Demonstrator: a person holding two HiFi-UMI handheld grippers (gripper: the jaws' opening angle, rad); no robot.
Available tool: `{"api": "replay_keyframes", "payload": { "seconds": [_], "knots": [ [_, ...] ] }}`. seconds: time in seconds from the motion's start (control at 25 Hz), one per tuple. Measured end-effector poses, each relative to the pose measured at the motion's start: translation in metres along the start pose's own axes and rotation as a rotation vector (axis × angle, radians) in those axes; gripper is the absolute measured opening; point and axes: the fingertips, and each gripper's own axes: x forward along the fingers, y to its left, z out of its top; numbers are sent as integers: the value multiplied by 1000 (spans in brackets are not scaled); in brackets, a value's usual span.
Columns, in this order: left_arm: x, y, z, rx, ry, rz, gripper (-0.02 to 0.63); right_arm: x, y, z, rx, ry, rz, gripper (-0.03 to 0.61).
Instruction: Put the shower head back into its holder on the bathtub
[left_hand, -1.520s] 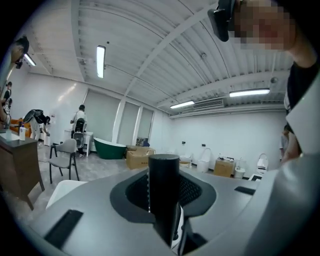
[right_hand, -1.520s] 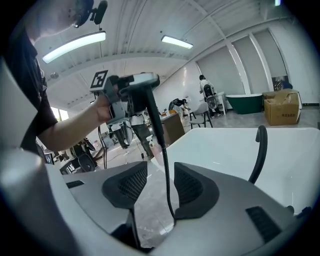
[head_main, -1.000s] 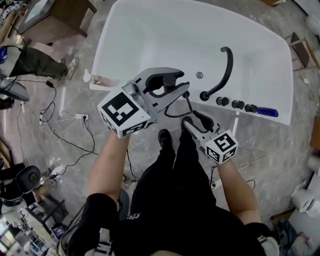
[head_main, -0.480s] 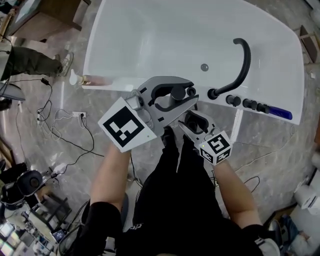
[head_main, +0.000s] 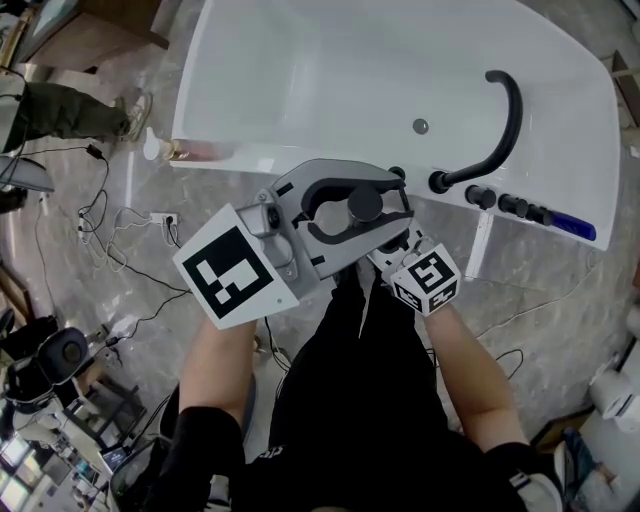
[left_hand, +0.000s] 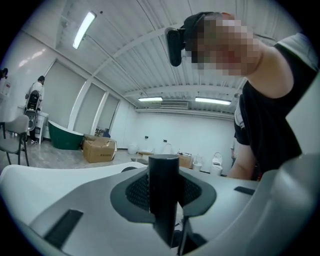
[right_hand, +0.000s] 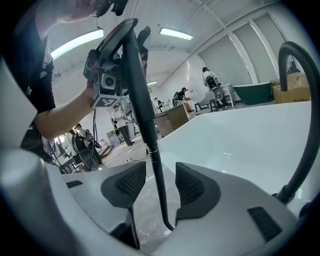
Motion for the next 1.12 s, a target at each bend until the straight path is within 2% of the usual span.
{"api": "replay_keyframes", "payload": {
  "seconds": [0.16, 0.28, 0.32, 0.56, 0.88, 1.12],
  "knots": [
    [-7, -2, 19, 6, -28, -19, 109, 4, 1, 1, 1, 25, -11, 177],
    [-15, -10, 42, 27, -36, -21, 109, -5, 13, 15, -4, 27, -27, 79],
    [-19, -10, 49, 36, -35, -18, 109, -7, 16, 22, -6, 22, -31, 71],
    [-35, -17, 81, 91, -15, 48, 109, -42, 28, 55, -53, 37, -86, 69],
    [-45, -26, 113, 158, -20, 107, 109, -83, 20, 92, -31, 5, -220, 69],
    [-45, -28, 117, 148, -43, 150, 114, -103, 19, 98, 1, -31, -258, 69]
  ]
}}
